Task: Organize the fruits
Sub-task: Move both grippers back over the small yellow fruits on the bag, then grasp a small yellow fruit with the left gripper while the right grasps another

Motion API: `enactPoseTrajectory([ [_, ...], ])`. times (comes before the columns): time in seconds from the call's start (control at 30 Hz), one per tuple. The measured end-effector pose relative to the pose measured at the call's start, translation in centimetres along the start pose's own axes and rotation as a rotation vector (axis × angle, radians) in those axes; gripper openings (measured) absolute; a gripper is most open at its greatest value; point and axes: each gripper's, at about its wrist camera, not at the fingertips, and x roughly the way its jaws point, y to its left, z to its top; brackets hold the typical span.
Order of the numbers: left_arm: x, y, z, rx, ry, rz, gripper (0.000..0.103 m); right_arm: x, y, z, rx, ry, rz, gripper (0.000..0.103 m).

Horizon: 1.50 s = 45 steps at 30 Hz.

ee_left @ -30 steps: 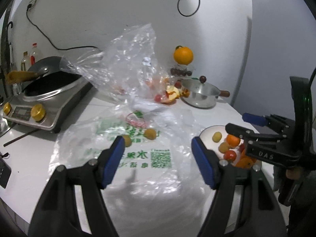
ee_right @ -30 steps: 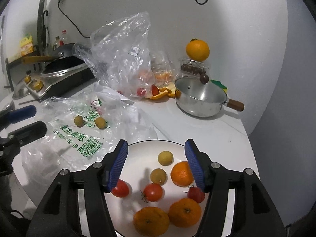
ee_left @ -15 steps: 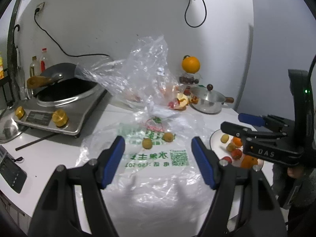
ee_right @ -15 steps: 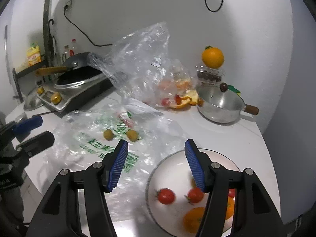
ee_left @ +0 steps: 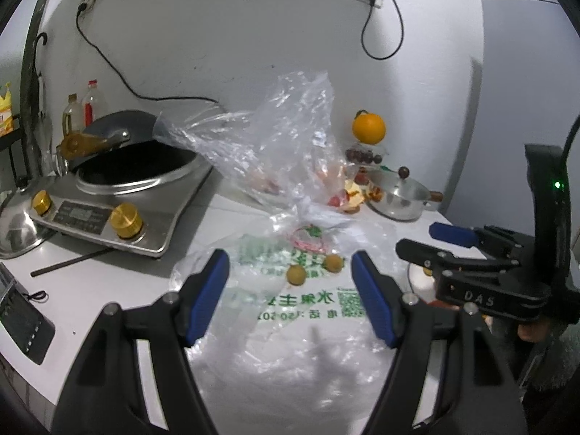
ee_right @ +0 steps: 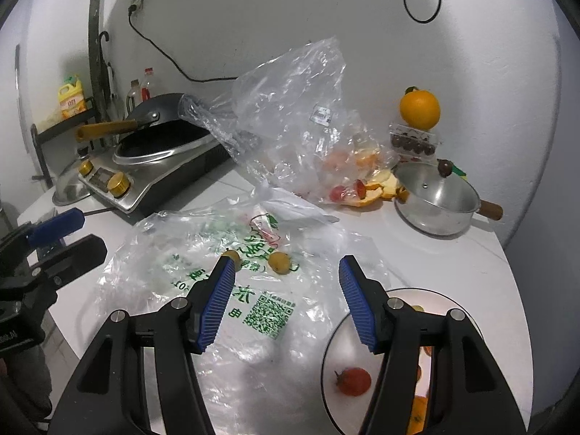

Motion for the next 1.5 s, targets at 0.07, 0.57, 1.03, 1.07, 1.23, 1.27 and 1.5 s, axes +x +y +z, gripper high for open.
enactPoseTrajectory([
  [0.07, 0.5, 0.4, 0.0, -0.006, 0.012, -0.003, 0.071, 0.6, 0.2, 0.2, -0.001, 0.006, 0.004, 0.063],
  [0.57, 4.8, 3.0, -0.5, -0.039, 0.086, -0.040, 0.071, 6.9, 0.9, 0.9, 0.011, 0.117, 0.003, 0.062],
  [1.03, 7.4, 4.9, -0.6, -0.078, 0.129, -0.064, 0.071, 12.9, 1.7, 0.6, 0.016, 0.237, -0.005, 0.043],
  [1.07, 7.5, 5.0, -0.7, -0.080, 0.133, -0.063, 0.071, 13.2, 1.7, 0.5, 0.020, 0.246, -0.007, 0.039],
  [1.23, 8.5, 5.5, -0.9, -0.086, 0.156, -0.068, 0.071, 14.6, 1.9, 0.6, 0.023, 0.276, -0.037, 0.038],
  [1.27, 8.6, 5.5, -1.0, -0.087, 0.157, -0.070, 0.071, 14.7, 1.9, 0.7, 0.024, 0.279, -0.041, 0.038],
  [1.5, 8.9, 5.1, -0.9, -0.070, 0.163, -0.080, 0.071, 16.0, 1.0, 0.5, 0.062, 0.315, -0.058, 0.036],
])
